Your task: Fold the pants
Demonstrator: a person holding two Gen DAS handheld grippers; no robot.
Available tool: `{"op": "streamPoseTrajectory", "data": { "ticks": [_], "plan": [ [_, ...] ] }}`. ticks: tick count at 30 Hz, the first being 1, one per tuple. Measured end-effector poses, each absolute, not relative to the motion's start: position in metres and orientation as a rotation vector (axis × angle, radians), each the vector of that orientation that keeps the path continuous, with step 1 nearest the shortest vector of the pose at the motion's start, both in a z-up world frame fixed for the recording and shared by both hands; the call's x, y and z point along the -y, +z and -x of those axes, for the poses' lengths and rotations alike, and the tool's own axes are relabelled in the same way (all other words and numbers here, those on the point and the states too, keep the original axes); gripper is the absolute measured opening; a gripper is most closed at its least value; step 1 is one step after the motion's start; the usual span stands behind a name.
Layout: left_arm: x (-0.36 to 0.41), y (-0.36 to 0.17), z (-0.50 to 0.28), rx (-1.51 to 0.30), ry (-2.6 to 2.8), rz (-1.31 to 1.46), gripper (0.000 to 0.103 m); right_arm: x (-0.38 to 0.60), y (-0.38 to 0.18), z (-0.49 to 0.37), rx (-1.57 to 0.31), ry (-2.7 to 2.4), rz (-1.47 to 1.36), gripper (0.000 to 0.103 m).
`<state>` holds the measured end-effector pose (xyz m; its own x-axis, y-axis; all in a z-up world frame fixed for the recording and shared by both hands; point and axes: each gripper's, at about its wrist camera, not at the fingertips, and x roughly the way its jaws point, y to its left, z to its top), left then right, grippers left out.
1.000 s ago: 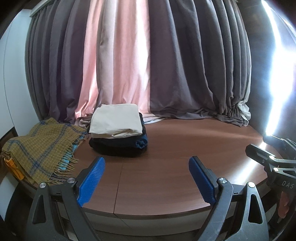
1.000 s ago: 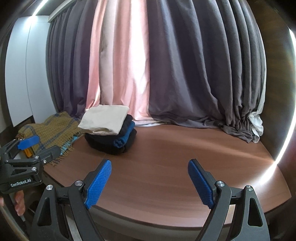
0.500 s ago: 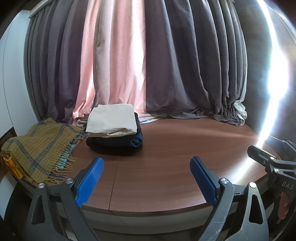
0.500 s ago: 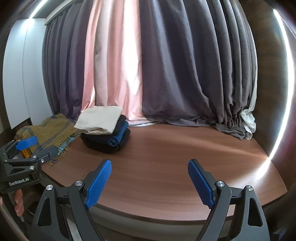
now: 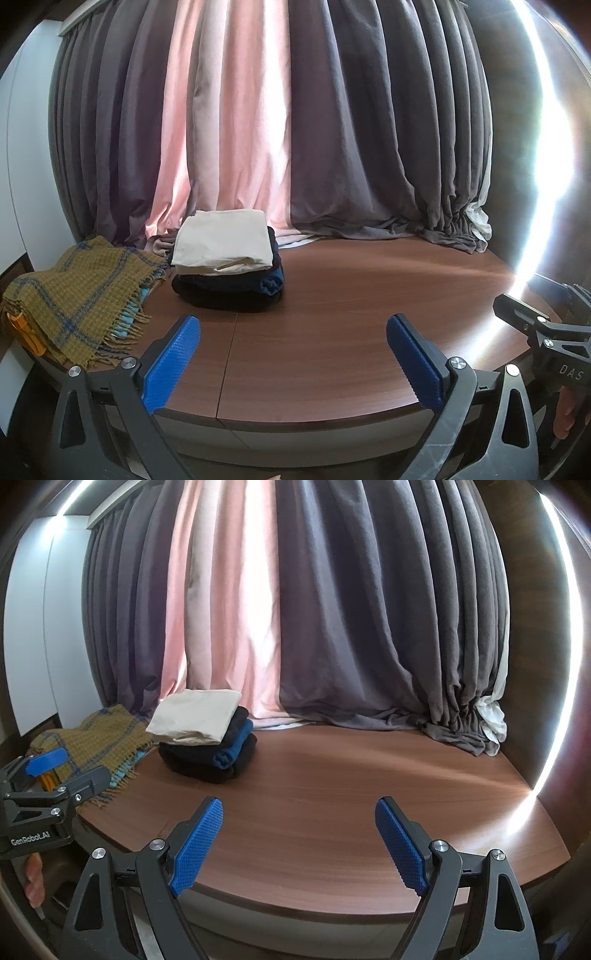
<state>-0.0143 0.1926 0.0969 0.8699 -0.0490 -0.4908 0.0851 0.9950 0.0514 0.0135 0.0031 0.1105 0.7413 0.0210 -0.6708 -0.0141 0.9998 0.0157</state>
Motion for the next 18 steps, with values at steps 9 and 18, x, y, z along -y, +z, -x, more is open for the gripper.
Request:
{"op": "streamPoseTrajectory", "data": {
  "ticks": [9,18],
  "plan": [
    [-0.1890,0.0958,0.0109,-0.513,-0.041,-0.090,0.103,-0.0028,0.1089,-0.0149,-0.740,0.017,-0.011,0.086],
    [-0.1875,0.0950,0.0061,-0.523,-0.039,-0.082,0.103,0.0005,0.1074,-0.0151,-0.747,0.013,-0.014,0.086]
  ]
}}
